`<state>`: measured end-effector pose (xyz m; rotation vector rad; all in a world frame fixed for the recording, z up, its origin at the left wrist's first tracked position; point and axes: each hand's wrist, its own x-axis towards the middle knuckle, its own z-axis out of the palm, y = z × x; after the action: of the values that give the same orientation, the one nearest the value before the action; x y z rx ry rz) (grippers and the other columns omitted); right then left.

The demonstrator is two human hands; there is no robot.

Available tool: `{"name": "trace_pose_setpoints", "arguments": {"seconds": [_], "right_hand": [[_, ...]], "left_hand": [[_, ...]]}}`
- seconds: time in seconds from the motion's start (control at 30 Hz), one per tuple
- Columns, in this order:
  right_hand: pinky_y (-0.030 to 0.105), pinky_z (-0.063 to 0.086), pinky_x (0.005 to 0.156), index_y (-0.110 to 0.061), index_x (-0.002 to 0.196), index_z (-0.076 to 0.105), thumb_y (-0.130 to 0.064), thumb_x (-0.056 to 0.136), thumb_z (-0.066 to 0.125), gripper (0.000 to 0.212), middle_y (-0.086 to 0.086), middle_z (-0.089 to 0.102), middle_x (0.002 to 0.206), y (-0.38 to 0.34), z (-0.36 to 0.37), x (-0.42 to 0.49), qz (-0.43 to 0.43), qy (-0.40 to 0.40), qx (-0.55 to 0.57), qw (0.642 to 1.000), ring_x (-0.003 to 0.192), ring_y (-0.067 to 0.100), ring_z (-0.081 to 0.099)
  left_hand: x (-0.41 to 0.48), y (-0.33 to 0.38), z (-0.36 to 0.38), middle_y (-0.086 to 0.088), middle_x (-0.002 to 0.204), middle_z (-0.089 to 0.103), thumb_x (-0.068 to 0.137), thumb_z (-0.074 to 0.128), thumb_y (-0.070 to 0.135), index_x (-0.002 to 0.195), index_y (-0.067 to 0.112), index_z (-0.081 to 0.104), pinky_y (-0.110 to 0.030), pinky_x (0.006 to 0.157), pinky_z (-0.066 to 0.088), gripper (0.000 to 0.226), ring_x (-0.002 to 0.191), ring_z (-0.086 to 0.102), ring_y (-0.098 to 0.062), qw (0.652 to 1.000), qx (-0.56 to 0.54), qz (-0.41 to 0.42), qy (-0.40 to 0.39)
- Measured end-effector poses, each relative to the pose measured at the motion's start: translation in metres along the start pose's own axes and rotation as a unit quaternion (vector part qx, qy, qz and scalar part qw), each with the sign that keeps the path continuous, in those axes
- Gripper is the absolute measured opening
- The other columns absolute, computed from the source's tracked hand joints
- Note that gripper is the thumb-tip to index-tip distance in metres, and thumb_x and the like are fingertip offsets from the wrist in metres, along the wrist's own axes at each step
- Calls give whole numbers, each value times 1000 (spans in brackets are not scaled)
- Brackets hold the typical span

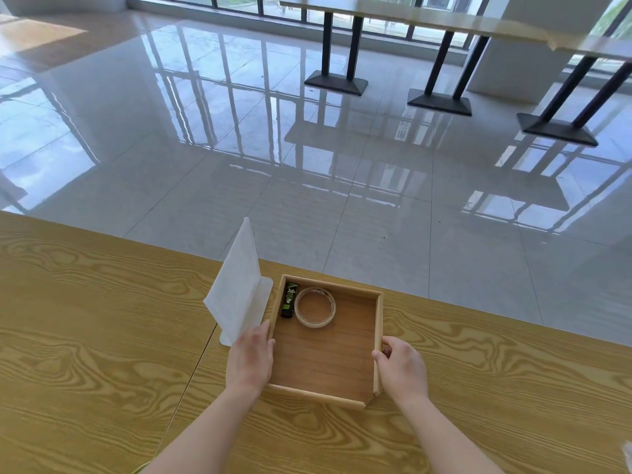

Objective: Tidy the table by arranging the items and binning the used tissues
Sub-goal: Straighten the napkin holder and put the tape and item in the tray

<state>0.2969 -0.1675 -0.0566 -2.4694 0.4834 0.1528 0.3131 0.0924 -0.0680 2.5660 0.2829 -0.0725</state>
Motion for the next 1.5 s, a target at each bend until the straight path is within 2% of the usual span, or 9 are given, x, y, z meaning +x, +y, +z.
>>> {"name": "trace_pose_setpoints", "arguments": {"seconds": [0.33, 0.4, 0.5, 0.63, 0.7, 0.87, 1.07, 1.27, 1.5], "right_hand": [[37, 50, 92, -14, 131, 59, -23, 94, 63, 39, 3, 68, 115, -1, -2, 1, 16, -16, 3, 1000, 108, 21, 61], [36, 50, 93, -13, 134, 55, -24, 94, 62, 42, 4, 67, 118, -2, -3, 1, 19, -28, -3, 999, 111, 22, 61], [37, 48, 93, -13, 139, 49, -31, 95, 62, 50, 7, 65, 123, -3, -6, 1, 30, -43, 8, 999, 115, 24, 59], [32, 46, 80, -13, 138, 48, -41, 93, 62, 55, -1, 64, 100, -4, -13, -2, 17, -28, 25, 999, 95, 17, 59], [31, 46, 78, -14, 136, 50, -39, 92, 63, 52, -3, 61, 99, -6, -17, -6, -11, -15, 3, 1000, 92, 15, 58], [29, 48, 81, -17, 137, 51, -37, 93, 63, 50, -1, 60, 111, -16, -30, -15, -74, -24, -38, 996, 100, 17, 58], [37, 46, 100, -19, 146, 38, -46, 92, 60, 65, 5, 52, 136, -26, -43, -27, -118, -65, -99, 986, 127, 23, 49], [39, 44, 100, -22, 152, 26, -53, 90, 58, 76, 3, 43, 144, -25, -61, -46, -141, -70, -147, 976, 131, 23, 40], [40, 43, 103, -25, 151, 25, -56, 88, 58, 78, -2, 43, 144, -21, -87, -70, -172, -40, -165, 970, 132, 23, 38]], "left_hand": [[-1, 6, -7, -4, 102, 66, 95, 56, 20, 114, 13, 60, -35, 75, 52, 21, 92, 63, -23, 1000, 10, -1, -13], [-3, 10, -9, -4, 103, 62, 95, 54, 23, 119, 13, 55, -36, 75, 52, 26, 92, 61, -24, 999, 22, 1, -25], [-8, 13, -9, -7, 116, 54, 95, 53, 26, 140, 12, 40, -34, 81, 50, 49, 104, 56, -24, 997, 59, 31, -36], [-12, 20, -12, -7, 125, 50, 93, 53, 32, 146, 16, 34, -36, 91, 48, 59, 108, 52, -23, 988, 135, 72, -21], [-14, 26, -14, -8, 126, 51, 92, 52, 36, 146, 17, 35, -37, 91, 46, 59, 109, 53, -23, 982, 164, 88, -15], [-21, 40, -16, -10, 138, 46, 92, 50, 43, 148, 19, 30, -39, 99, 41, 65, 121, 49, -26, 973, 196, 120, -15], [-36, 53, -22, -13, 145, 37, 92, 46, 47, 150, 19, 22, -44, 112, 31, 69, 134, 36, -30, 965, 218, 146, -30], [-55, 66, -31, -13, 147, 36, 91, 47, 50, 151, 19, 19, -47, 115, 28, 73, 138, 32, -32, 960, 227, 163, -26], [-83, 92, -41, -15, 152, 30, 92, 43, 51, 152, 19, 15, -48, 118, 19, 74, 143, 22, -31, 950, 238, 200, -21]]}}
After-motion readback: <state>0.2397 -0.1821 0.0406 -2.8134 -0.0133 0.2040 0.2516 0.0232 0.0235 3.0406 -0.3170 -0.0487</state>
